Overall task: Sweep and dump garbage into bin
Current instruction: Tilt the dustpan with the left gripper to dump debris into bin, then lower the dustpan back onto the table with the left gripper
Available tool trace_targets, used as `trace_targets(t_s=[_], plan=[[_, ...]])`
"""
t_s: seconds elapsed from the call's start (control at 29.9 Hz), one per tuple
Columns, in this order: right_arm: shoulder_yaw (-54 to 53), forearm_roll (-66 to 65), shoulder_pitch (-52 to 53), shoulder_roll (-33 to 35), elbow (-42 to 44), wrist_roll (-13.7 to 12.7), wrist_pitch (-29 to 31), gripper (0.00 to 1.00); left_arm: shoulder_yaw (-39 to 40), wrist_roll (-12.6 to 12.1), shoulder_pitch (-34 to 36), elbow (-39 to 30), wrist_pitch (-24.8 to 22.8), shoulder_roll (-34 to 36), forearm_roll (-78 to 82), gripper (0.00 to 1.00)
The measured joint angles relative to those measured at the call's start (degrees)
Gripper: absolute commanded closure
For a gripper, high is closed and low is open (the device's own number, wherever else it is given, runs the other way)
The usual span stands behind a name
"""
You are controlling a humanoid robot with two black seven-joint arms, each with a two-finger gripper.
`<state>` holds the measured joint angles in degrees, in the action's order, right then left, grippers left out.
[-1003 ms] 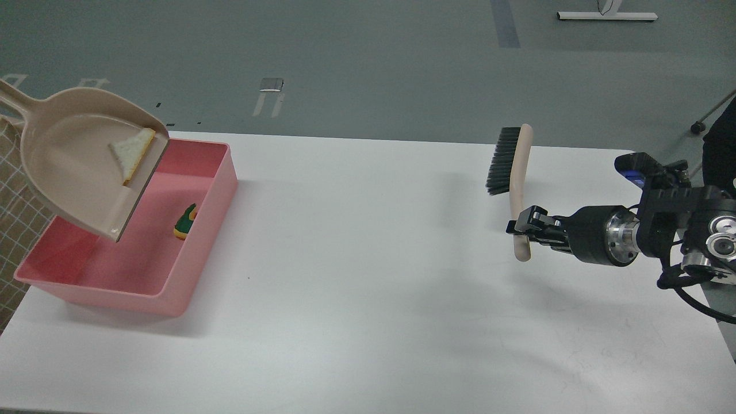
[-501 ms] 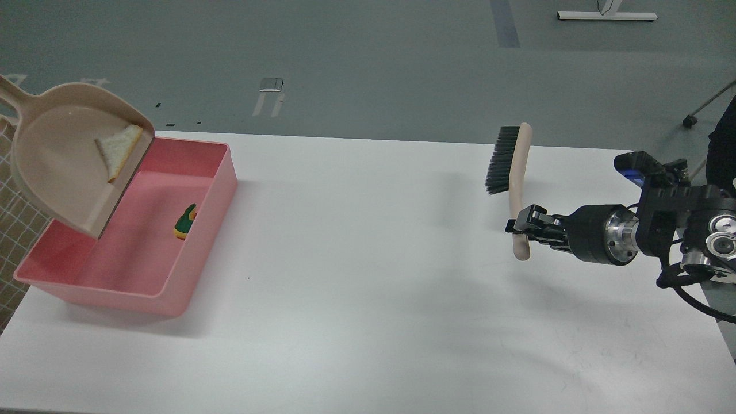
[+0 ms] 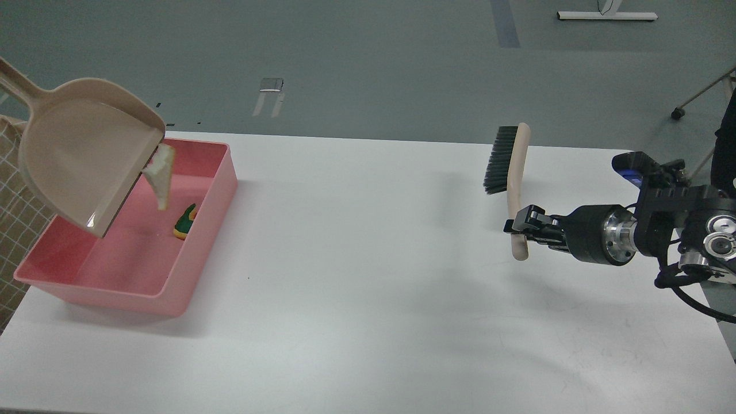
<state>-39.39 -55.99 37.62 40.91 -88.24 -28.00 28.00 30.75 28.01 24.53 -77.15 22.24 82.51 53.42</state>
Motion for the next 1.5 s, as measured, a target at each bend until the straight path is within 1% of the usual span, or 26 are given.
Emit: trace_targets(t_s=[0.2, 0.37, 0.47, 0.57, 0.67, 0.77, 0.87, 1.1, 1.27, 1.5], plan=[[0.00, 0.09, 0.00, 0.00, -0.02, 0.00, 0.00, 0.98, 0.13, 0.00, 0.38, 0.03, 0.10, -0.20, -0.12, 1.00], [-0.01, 0.09, 0.00, 0.04, -0.03, 0.00, 0.00, 0.98, 0.36, 0.00, 0.91, 0.07, -1.73, -1.41, -2.38, 1.00], [-0.03, 0.09, 0.04, 0.05, -0.06, 0.00, 0.00, 0.98, 0.41, 0.00, 2.18, 0.08, -4.94, -2.42, -5.27, 1.00], [-0.04, 0.10, 0.22, 0.11, -0.07, 0.00, 0.00, 0.98, 0.58, 0.00, 4.55, 0.08, -9.99, -3.55, -9.77, 1.00], [-0.04, 0.09, 0.30, 0.15, -0.06, 0.00, 0.00, 0.98, 0.59, 0.00, 6.11, 0.14, -13.92, -4.86, -14.32, 1.00], [-0.04, 0.10, 0.39, 0.15, -0.06, 0.00, 0.00, 0.98, 0.59, 0.00, 7.65, 0.16, -16.57, -6.61, -18.37, 1.00], [-0.03, 0.12, 0.45, 0.17, -0.04, 0.00, 0.00, 0.98, 0.58, 0.00, 8.75, 0.18, -17.69, -8.59, -20.86, 1.00], [0.03, 0.17, 0.46, 0.47, 0.01, 0.00, 0.00, 0.98, 0.57, -0.01, 9.10, 0.16, -16.91, -16.86, -22.52, 1.00], [0.19, 0.15, 0.32, 0.75, 0.01, 0.00, 0.00, 0.98, 0.36, -0.07, 8.53, -0.07, -12.87, -24.53, -22.56, 1.00], [0.73, 0.09, -0.44, 1.12, 0.00, 0.00, 0.00, 0.98, -0.48, -1.02, 7.85, -0.06, -8.70, -34.21, -22.33, 1.00]])
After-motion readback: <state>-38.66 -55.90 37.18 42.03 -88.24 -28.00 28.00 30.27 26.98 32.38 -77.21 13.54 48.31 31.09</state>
